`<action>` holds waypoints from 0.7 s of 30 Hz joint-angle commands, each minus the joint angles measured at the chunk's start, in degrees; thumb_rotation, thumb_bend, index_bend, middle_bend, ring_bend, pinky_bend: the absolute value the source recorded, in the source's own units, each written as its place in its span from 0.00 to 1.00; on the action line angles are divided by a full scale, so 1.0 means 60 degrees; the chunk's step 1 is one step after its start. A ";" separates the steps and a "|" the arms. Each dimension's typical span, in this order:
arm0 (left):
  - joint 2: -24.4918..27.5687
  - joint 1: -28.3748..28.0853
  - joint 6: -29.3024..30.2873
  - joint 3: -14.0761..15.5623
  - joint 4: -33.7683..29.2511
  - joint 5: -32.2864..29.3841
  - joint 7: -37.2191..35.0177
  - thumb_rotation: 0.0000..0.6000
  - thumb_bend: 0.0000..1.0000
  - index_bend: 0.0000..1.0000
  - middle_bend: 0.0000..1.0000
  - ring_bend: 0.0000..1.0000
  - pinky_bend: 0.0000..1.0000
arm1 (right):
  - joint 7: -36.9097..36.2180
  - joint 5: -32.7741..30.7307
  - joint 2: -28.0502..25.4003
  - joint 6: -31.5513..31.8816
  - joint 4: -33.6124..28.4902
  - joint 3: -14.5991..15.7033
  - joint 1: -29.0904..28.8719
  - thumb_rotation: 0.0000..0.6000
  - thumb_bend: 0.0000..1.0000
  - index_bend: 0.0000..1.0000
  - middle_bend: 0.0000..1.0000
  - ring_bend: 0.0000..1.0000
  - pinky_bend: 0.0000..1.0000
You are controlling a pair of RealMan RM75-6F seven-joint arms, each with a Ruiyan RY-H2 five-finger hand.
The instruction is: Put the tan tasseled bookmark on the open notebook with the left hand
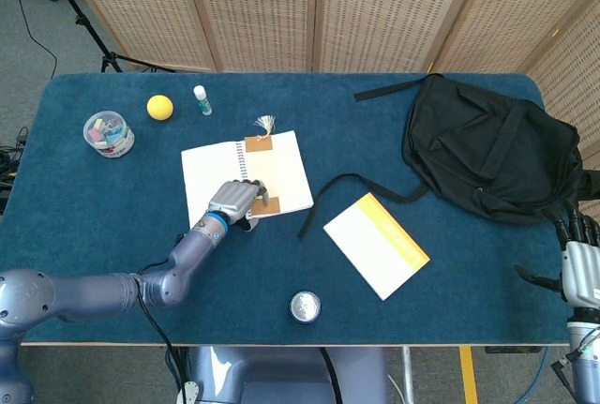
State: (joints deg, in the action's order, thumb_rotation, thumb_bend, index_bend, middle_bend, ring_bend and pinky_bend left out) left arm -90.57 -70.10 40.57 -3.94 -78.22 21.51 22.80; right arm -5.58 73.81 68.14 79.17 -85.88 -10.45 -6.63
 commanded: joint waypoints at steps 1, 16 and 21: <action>-0.0044 -0.0085 0.0211 -0.0074 -0.0134 -0.0432 0.0171 1.00 0.38 0.36 0.22 0.19 0.22 | -0.0016 0.0011 -0.0009 0.0007 -0.0013 0.0001 0.0002 1.00 0.02 0.15 0.00 0.00 0.03; -0.0269 -0.0414 0.0637 -0.0409 -0.0283 -0.1522 0.0785 1.00 0.39 0.36 0.22 0.19 0.22 | -0.0095 0.0034 -0.0069 0.0010 -0.0069 0.0012 0.0014 1.00 0.03 0.15 0.00 0.00 0.03; -0.0406 -0.0432 0.0808 -0.0592 -0.0294 -0.1941 0.0858 1.00 0.39 0.36 0.22 0.19 0.22 | -0.0123 0.0047 -0.0092 0.0026 -0.0095 0.0013 0.0024 1.00 0.02 0.15 0.00 0.00 0.03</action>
State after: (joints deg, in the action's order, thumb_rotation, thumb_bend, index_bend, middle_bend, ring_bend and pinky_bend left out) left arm -92.72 -72.64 45.03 -7.08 -79.87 10.53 27.76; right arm -6.31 74.08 67.59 79.31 -86.44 -10.36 -6.50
